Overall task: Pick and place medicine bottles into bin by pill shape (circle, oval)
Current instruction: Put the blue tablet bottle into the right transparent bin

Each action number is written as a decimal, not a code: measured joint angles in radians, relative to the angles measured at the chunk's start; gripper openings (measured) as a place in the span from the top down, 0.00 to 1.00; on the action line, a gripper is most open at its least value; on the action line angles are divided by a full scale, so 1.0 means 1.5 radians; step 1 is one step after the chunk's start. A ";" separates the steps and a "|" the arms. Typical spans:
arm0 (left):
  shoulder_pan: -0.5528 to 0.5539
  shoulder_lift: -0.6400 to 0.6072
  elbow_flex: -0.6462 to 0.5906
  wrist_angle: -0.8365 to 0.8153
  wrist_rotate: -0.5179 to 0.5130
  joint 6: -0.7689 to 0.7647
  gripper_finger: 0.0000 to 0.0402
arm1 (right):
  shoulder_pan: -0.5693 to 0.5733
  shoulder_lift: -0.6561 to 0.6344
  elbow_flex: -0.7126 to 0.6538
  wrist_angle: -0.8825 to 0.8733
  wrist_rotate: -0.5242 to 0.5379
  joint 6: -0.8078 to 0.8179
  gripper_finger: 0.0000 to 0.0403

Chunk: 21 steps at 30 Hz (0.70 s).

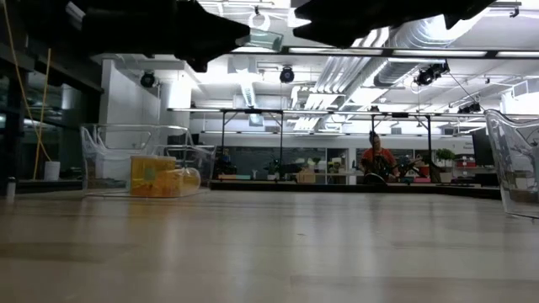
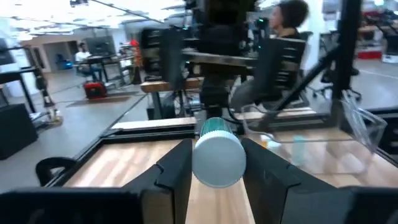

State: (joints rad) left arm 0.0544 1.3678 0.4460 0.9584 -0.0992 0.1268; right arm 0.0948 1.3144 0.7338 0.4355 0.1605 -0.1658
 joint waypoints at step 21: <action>0.028 0.001 -0.003 0.068 0.038 -0.085 0.72 | 0.020 0.107 0.000 0.159 0.044 -0.077 0.23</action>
State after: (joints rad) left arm 0.0971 1.3685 0.4412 1.0608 -0.0415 -0.0006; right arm 0.1247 1.4752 0.7334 0.6743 0.2260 -0.2813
